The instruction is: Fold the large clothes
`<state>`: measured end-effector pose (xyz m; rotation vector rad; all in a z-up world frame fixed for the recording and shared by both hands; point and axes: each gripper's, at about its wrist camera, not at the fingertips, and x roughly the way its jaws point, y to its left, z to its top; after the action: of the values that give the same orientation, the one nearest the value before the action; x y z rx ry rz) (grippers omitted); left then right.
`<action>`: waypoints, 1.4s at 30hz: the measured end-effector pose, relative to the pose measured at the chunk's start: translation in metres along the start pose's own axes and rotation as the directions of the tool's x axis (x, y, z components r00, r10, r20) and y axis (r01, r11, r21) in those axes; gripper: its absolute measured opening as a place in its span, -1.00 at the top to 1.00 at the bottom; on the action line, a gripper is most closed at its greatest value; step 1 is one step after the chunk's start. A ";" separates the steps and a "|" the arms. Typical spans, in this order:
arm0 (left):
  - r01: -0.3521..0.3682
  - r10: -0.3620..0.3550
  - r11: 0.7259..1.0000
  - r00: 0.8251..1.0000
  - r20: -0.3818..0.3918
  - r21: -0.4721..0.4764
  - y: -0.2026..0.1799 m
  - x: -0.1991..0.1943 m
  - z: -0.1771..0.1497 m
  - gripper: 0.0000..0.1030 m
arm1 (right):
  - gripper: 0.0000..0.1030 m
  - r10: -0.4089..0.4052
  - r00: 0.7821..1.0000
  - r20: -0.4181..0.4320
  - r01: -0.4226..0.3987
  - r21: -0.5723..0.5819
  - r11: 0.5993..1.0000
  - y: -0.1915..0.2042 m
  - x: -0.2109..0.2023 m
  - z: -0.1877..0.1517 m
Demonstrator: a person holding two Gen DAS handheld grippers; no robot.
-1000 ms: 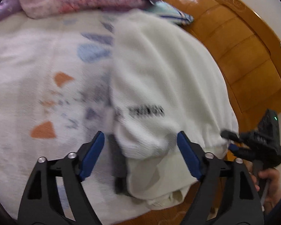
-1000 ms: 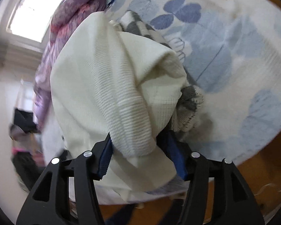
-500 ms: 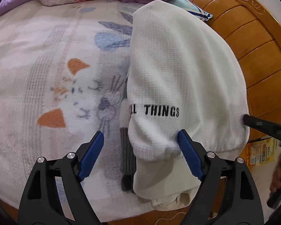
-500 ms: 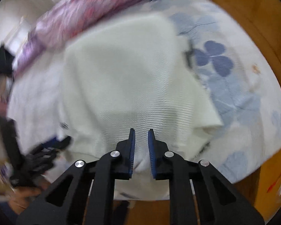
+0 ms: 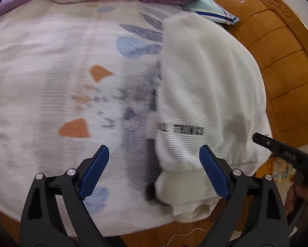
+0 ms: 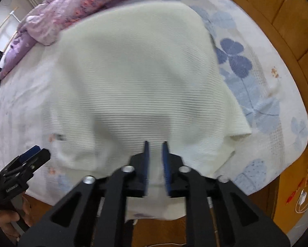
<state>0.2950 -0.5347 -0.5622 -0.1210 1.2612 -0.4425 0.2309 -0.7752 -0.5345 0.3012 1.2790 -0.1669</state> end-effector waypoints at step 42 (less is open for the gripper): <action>-0.157 0.071 0.980 0.852 0.519 0.124 0.197 -0.570 -0.130 -0.91 | -0.79 -0.083 0.911 0.405 0.126 -0.081 0.989 0.455 -0.377 -0.222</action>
<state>0.0905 -0.1153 -0.1586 -0.0201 0.6960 -0.3752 0.0523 -0.2902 -0.1721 0.0984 0.8912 -0.2387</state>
